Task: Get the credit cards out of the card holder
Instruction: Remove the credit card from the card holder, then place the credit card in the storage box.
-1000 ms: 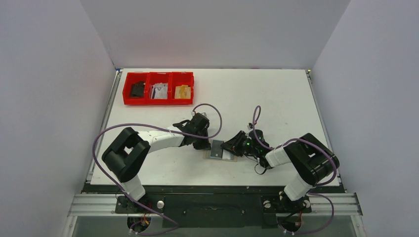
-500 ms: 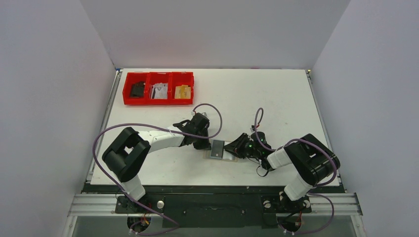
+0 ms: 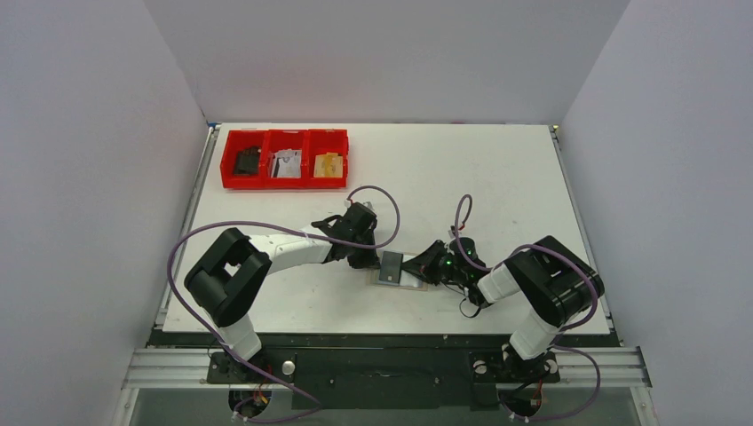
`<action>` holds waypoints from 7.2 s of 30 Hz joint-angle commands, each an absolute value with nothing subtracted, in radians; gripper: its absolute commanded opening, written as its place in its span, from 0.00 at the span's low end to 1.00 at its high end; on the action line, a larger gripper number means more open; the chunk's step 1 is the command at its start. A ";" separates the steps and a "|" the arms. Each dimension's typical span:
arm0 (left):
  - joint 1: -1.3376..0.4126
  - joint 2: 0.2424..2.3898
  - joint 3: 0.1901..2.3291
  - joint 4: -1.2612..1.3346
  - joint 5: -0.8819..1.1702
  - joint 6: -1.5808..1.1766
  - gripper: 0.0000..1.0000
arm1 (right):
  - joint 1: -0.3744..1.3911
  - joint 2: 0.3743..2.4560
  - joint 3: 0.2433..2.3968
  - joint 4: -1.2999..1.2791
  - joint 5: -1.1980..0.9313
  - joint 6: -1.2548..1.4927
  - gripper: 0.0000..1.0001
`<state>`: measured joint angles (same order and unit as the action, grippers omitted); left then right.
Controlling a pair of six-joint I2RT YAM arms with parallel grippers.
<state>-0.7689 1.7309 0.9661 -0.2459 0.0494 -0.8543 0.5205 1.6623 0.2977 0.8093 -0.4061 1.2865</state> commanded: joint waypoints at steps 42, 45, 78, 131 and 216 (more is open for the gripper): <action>-0.766 1.802 0.895 -0.342 -0.003 -0.859 0.00 | 0.536 1.485 0.356 0.420 -0.273 1.026 0.00; -0.766 1.804 0.893 -0.338 -0.002 -0.861 0.00 | 0.534 1.475 0.371 0.359 -0.259 0.985 0.00; -0.767 1.782 0.876 -0.316 -0.002 -0.879 0.00 | 0.461 1.278 0.368 0.089 -0.210 0.893 0.00; -0.531 1.456 0.885 0.360 0.853 -1.111 0.52 | 0.371 1.076 0.563 0.465 -0.681 1.300 0.00; -0.006 2.242 2.133 -0.665 -0.486 -0.165 0.00 | 0.385 0.919 0.844 -0.531 -0.190 0.776 0.89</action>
<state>-0.0216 2.2028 2.0087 -0.6575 -0.5503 -0.1928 0.3809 0.9161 0.8028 -0.5323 -0.2203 0.7738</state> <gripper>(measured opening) 0.005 0.889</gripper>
